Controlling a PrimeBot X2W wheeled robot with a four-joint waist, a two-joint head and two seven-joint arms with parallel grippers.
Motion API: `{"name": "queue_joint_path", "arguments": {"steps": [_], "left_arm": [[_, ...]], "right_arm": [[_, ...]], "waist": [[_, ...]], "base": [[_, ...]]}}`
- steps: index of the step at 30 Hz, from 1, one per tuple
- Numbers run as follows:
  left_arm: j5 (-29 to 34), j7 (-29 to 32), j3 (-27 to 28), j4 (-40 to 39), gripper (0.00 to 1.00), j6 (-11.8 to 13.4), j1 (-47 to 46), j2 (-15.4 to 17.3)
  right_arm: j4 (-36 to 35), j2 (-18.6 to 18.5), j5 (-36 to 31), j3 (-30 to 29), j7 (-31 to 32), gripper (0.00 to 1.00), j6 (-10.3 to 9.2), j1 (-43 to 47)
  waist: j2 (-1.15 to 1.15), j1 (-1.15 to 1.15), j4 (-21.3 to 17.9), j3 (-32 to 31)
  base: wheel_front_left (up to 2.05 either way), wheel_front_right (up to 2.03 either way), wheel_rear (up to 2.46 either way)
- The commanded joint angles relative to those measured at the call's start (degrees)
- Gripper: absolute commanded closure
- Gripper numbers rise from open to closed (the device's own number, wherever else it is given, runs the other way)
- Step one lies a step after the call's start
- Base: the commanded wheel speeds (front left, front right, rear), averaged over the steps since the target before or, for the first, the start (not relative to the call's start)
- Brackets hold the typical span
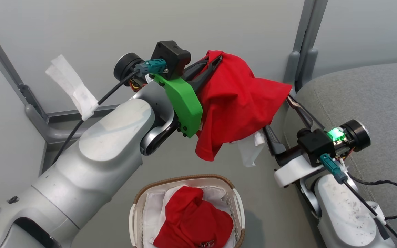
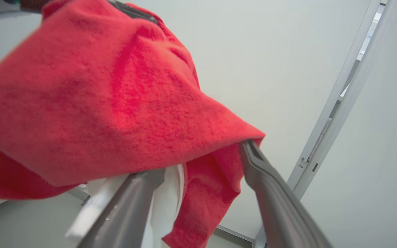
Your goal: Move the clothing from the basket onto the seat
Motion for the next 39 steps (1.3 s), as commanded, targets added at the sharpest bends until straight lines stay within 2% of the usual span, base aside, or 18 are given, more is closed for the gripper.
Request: {"name": "queue_joint_path", "arguments": {"steps": [1,14,23,27,28,29,30,31,39], "left_arm": [[-0.33,-0.28,-0.16,0.29,1.0,-0.14,-0.42,0.29],[-1.53,-0.61,0.65,2.34,1.0,0.32,-0.03,1.17],[-1.72,0.11,-0.4,2.42,1.0,0.2,-0.41,0.77],[-1.78,0.07,-0.69,2.49,1.0,0.15,-0.54,0.78],[-1.84,0.04,-0.75,2.49,1.0,0.14,-0.57,0.75],[-1.88,0.04,-0.82,2.5,1.0,0.13,-0.58,0.75],[-1.95,0.05,-0.87,2.5,1.0,0.11,-0.6,0.7],[-1.96,0.06,-0.91,2.47,1.0,0.1,-0.63,0.67],[-2.25,-0.12,-1.24,2.51,1.0,0.08,-0.11,1.15]], "right_arm": [[0.05,-0.61,-1.0,-0.4,-0.02,0.0,-0.06,-0.99],[-2.74,-1.54,-3.21,-3.47,-0.02,0.0,-0.06,-2.2],[-2.22,-5.31,-5.38,3.62,-0.02,0.0,-0.06,-6.64],[0.89,-6.5,-3.9,8.21,-0.02,0.0,-0.06,-8.95],[2.42,-6.67,-3.13,9.47,-0.02,0.09,-0.06,-9.59],[3.78,-6.78,-2.42,10.44,-0.02,0.53,-0.06,-10.12],[5.44,-6.88,-1.5,11.48,-0.02,0.73,-0.06,-10.74],[6.77,-6.84,-0.69,12.25,-0.02,1.0,-0.06,-11.23],[10.82,-6.35,2.87,14.48,-0.02,1.0,-0.06,-13.78]], "waist": [[0.0,0.0,-0.01,0.06],[0.0,0.0,-0.34,0.1],[0.0,0.0,-0.46,0.66],[0.0,0.0,-0.49,0.8],[0.0,0.0,-0.47,0.81],[0.0,0.0,-0.46,0.82],[0.0,0.0,-0.42,0.84],[0.0,0.0,-0.39,0.87],[0.0,0.0,-0.27,1.54]], "base": [[0.0,0.0,0.0],[0.0,0.0,0.0],[0.0,0.0,0.0],[0.0,0.0,0.0],[0.0,0.0,0.0],[0.0,0.0,0.0],[0.0,0.0,0.0],[0.0,0.0,0.0],[0.0,0.0,0.0]]}}
